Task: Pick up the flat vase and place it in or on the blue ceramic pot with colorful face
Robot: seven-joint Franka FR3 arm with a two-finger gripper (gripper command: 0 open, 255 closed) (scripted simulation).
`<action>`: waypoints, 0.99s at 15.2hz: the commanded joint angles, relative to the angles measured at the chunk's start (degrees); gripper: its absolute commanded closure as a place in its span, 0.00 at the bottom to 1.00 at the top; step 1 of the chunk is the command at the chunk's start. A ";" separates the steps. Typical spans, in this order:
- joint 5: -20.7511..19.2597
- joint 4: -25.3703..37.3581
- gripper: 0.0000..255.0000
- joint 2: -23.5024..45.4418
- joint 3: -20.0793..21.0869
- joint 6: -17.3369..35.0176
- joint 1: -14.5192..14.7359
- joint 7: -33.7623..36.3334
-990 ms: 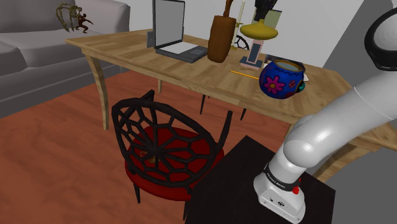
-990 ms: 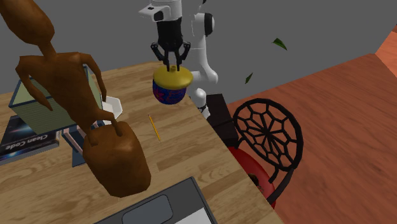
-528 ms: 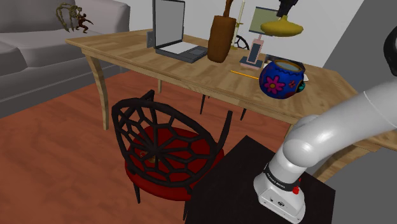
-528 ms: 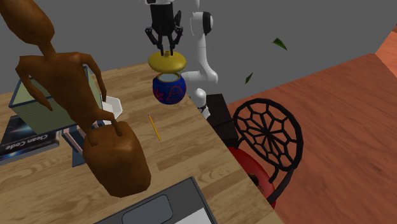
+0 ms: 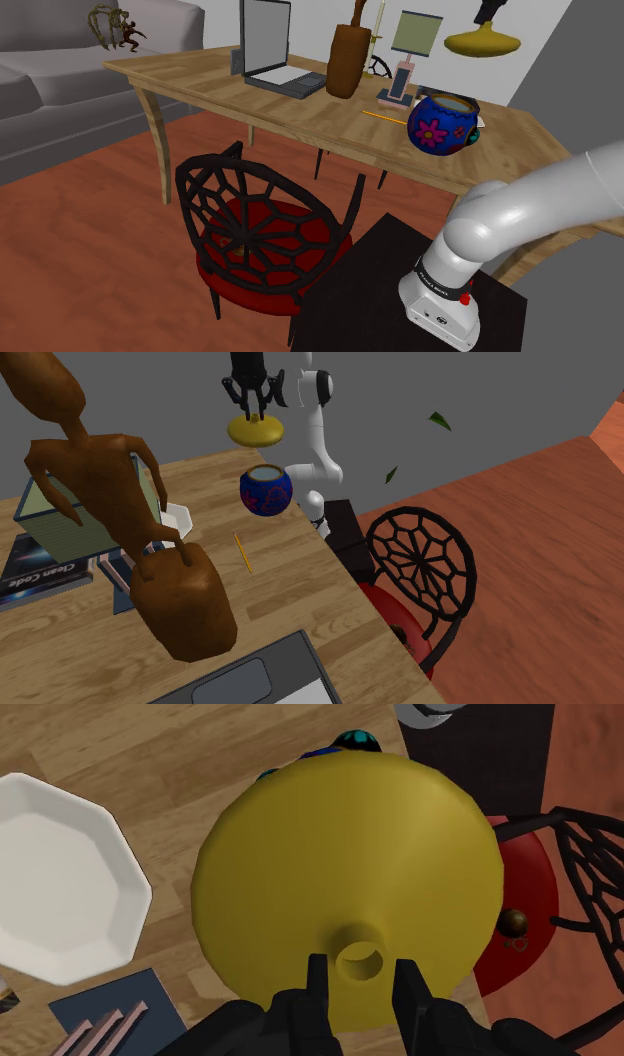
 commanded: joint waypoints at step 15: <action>-1.52 -23.22 1.00 -11.57 0.72 11.71 -1.55 2.17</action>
